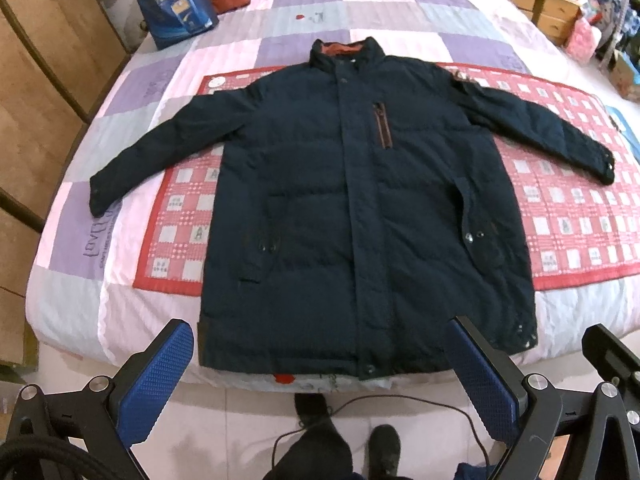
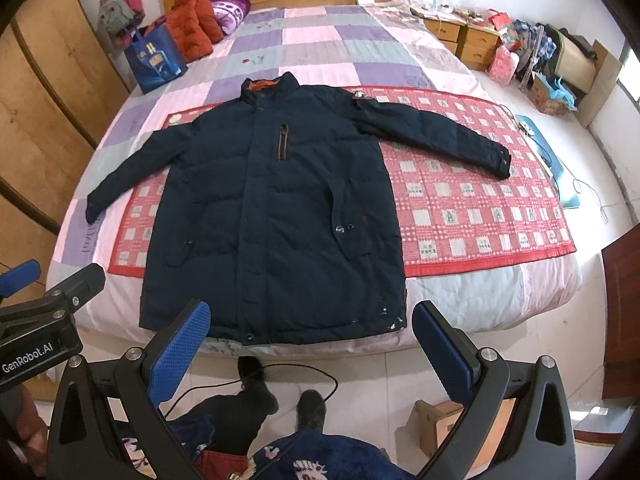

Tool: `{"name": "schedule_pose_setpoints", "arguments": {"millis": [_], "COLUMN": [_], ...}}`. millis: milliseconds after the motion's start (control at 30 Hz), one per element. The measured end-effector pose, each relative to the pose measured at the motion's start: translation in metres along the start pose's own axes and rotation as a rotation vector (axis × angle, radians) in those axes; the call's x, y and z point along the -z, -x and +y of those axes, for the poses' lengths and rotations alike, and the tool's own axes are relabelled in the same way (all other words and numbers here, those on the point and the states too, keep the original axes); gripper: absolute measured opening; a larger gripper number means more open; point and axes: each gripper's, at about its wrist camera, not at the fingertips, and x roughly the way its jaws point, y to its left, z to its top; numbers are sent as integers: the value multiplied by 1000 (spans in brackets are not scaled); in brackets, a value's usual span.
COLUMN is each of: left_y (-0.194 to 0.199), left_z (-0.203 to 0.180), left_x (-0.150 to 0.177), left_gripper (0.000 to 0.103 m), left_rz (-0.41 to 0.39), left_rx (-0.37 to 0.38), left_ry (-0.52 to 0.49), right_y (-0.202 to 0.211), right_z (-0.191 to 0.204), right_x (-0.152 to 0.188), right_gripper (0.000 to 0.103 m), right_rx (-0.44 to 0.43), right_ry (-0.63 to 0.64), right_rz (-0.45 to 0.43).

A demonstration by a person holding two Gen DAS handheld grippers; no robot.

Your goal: Fold large clothes

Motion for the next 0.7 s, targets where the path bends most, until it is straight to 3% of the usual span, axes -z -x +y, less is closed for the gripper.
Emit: {"name": "schedule_pose_setpoints", "arguments": {"millis": [700], "left_y": [-105], "left_z": [91], "left_x": [-84], "left_gripper": [103], "left_rz": [40], "left_rx": [56], "left_ry": [-53], "right_y": [-96], "right_z": [101], "right_x": [-88], "right_gripper": [103], "right_rx": [100], "right_ry": [-34], "right_rz": [38]}}
